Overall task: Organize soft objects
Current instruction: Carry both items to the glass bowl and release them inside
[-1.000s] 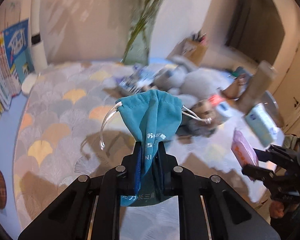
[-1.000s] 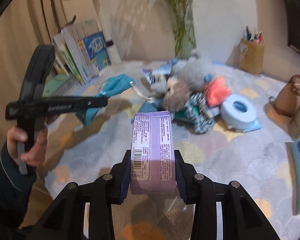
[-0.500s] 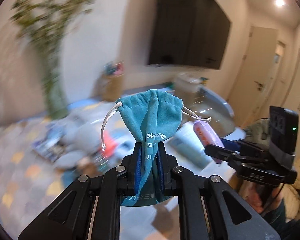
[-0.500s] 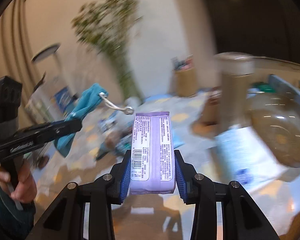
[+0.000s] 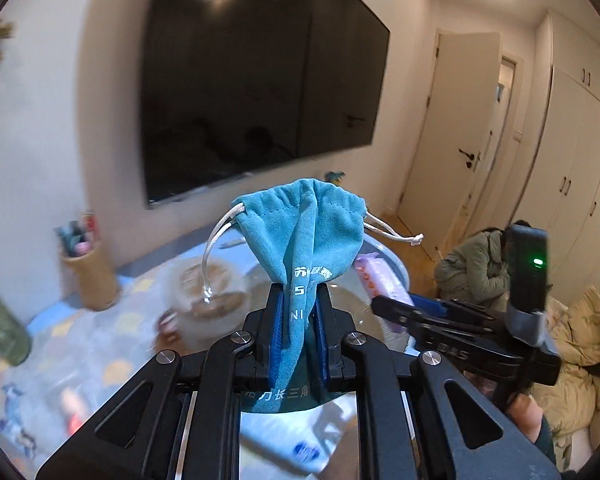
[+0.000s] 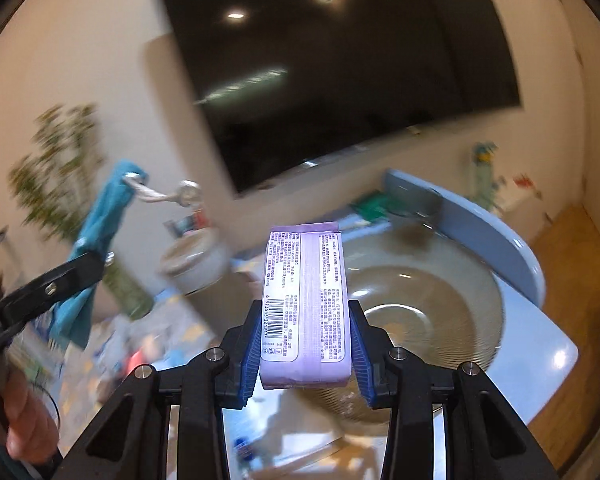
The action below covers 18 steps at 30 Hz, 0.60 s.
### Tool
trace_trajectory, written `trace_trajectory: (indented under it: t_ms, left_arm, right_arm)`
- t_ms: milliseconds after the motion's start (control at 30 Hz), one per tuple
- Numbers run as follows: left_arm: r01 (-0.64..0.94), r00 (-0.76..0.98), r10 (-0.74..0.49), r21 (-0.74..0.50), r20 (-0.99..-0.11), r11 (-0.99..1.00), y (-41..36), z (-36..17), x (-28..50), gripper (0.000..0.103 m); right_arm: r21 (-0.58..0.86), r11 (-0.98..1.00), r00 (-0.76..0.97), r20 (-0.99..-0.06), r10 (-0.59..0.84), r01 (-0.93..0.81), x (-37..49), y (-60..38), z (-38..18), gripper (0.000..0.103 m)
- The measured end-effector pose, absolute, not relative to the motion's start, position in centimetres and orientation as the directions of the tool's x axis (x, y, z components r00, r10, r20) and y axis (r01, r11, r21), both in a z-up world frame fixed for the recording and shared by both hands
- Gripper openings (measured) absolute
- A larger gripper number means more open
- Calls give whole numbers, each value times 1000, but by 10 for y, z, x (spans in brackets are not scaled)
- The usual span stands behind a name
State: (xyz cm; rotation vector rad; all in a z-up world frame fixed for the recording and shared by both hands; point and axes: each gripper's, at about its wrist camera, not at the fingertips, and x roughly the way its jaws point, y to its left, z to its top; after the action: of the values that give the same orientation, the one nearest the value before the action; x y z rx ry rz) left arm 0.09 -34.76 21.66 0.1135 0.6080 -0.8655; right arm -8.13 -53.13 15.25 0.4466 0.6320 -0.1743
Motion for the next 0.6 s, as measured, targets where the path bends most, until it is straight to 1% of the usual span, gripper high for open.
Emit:
trace_trajectory:
  t_ms: [100,200,300,333,367,400,433,467,500,600]
  left_arm:
    - [762,451,-677,-144,-582,632,-386,202,9,12]
    - [773,412,-664,-147,-623,618,-409,180,17,12]
    - [776,418,-634,-107,-651,622,-430,160,20,15]
    - [776,415,-629,-104,-657,622,-434,154,23,20]
    - [779,401,-625,-109,-670,617,-439,148,26,36]
    - [783,389,-625,-115,-677,612,-443,144,26,46]
    - [783,386,-625,-117,-678,611,-445,142,28,51]
    - [782,388,-625,-116,-677,612,-446,140,28,62]
    - [783,389,-628,-117,-674,611,-447,139,27,68]
    - [797,383,-643,-114,-664,593,-441,143,15,69]
  right_arm:
    - [383,842,744,-667,-32,380,-67,-564,129,39]
    - [402,806,705,-709,-26,434,-61,-585,106,39]
    - [407,779,666,-746,-20,478,-54,-598,88,39]
    - [408,772,654,-756,-13,487,-51,-599,84,40]
    - [411,769,648,-762,-7,491,-50,-601,81,44]
    - [409,768,643,-766,-5,493,-51,-603,79,54]
    - [405,769,643,-766,-10,495,-51,-604,80,61]
    - [393,777,644,-765,-21,492,-52,-603,81,67]
    - [377,789,643,-765,-31,486,-53,-602,83,67]
    - [307,821,632,-770,-82,481,-59,-592,93,67]
